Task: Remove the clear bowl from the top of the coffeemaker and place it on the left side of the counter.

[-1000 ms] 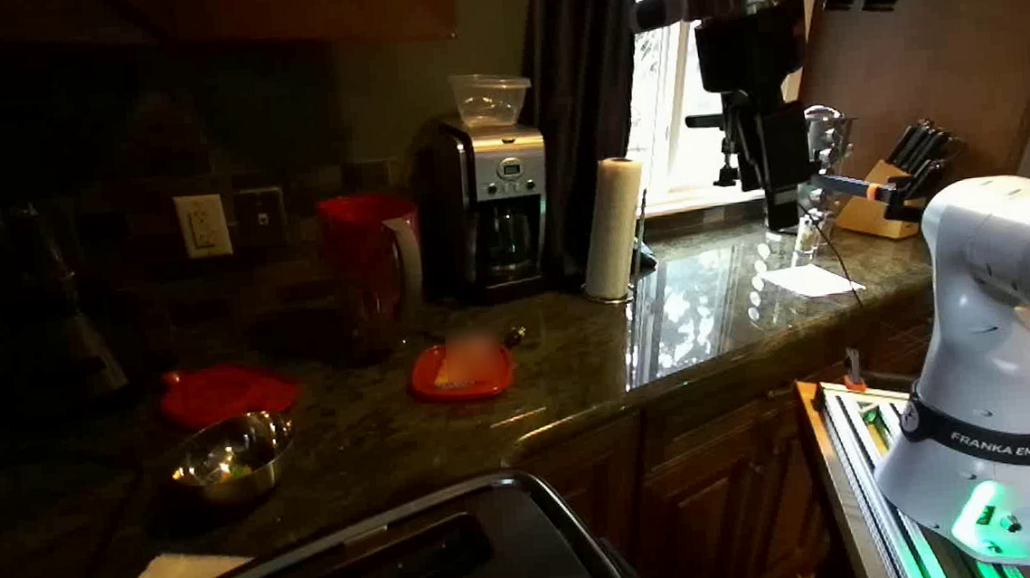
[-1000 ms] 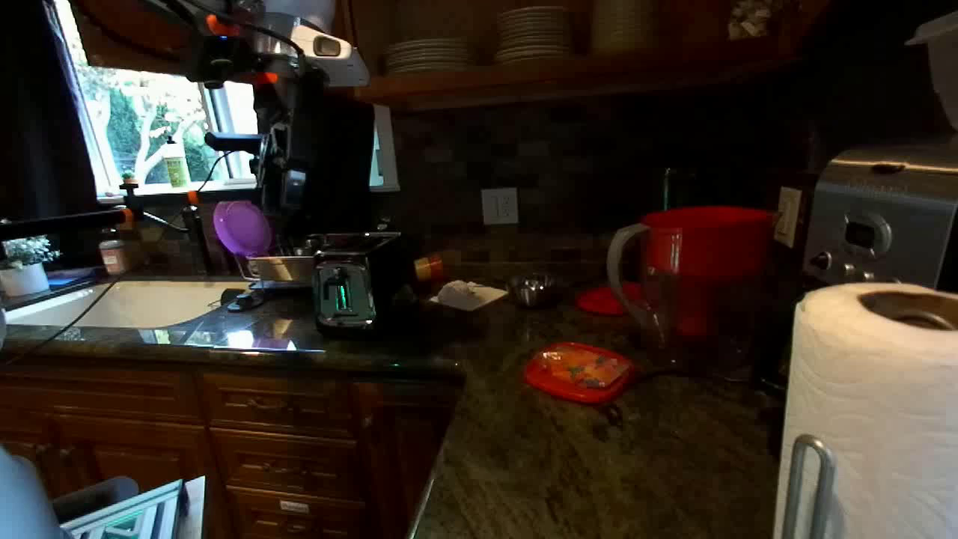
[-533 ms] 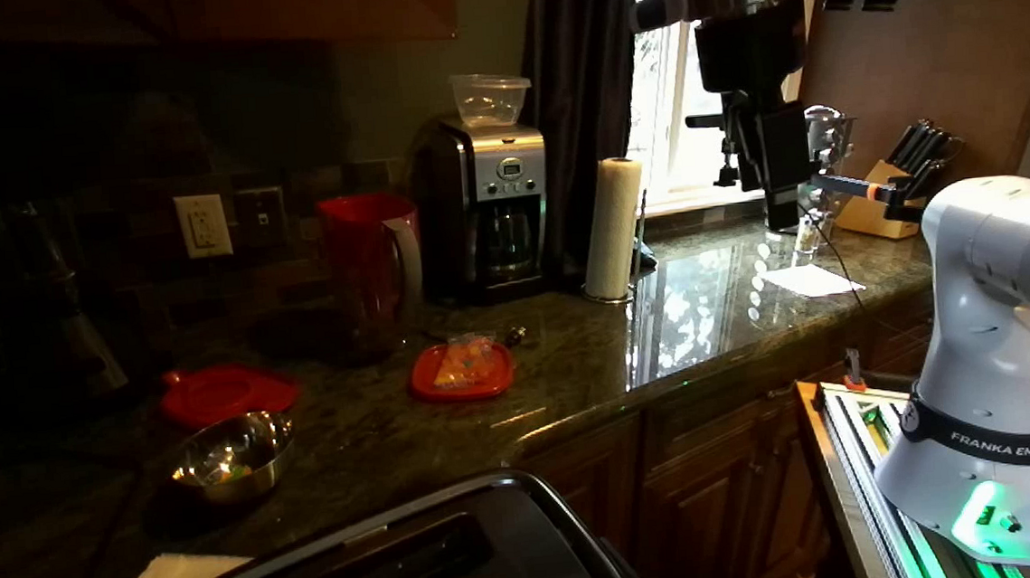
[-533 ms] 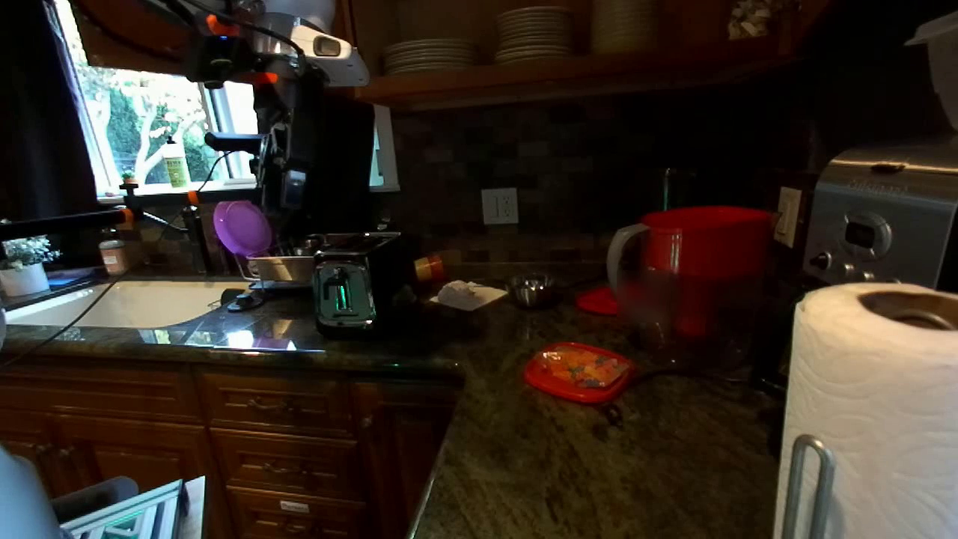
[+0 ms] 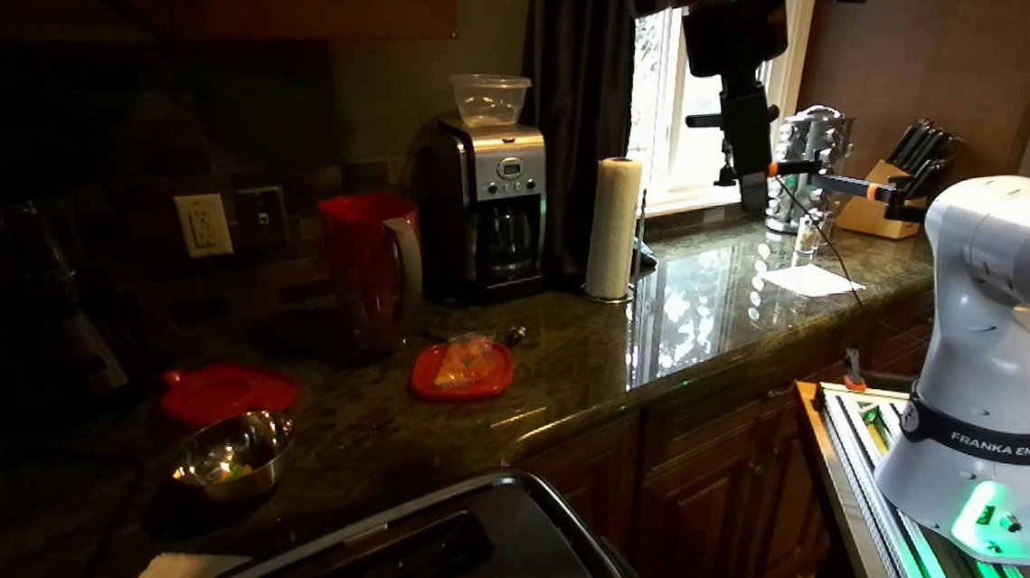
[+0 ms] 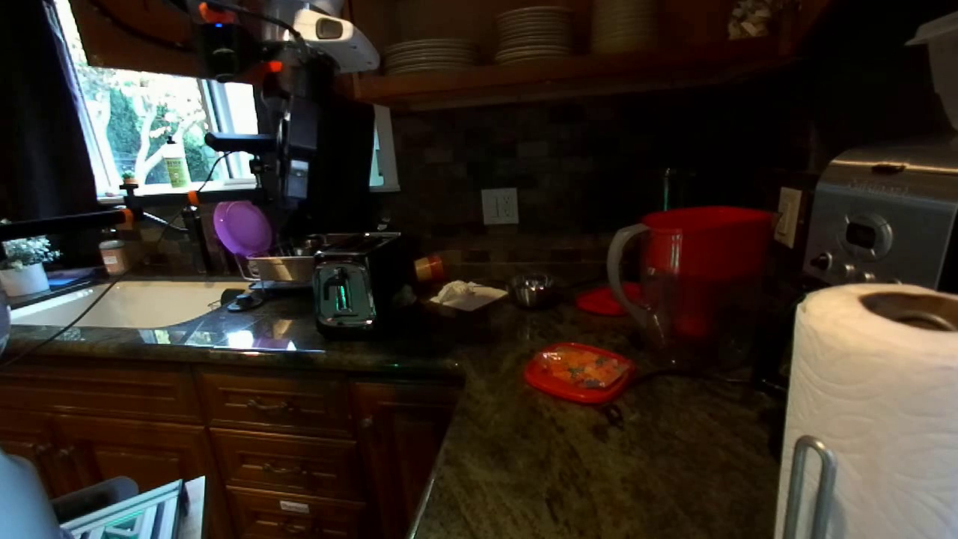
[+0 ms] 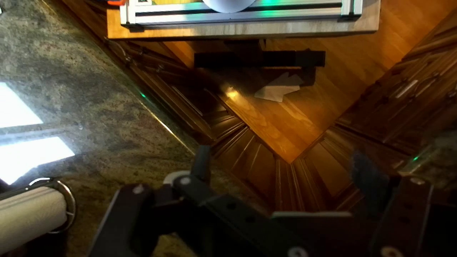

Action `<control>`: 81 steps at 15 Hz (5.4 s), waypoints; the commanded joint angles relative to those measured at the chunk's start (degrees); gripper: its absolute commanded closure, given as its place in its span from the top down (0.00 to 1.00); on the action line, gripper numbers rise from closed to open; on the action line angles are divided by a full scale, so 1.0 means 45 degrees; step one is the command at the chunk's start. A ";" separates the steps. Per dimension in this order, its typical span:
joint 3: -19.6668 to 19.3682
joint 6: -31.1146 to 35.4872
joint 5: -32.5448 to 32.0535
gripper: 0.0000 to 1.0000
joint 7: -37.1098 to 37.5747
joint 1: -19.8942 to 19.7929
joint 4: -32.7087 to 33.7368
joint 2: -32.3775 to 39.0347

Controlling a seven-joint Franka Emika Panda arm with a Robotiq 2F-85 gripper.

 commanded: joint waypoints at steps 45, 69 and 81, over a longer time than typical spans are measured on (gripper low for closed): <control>-0.5970 0.9266 -0.0142 1.00 1.1586 -0.5713 0.6686 0.4972; -0.6428 0.7495 0.1601 1.00 1.1496 -0.5701 1.1488 0.9381; -0.6145 0.7902 0.3033 0.66 1.0128 -0.5867 1.3806 1.2063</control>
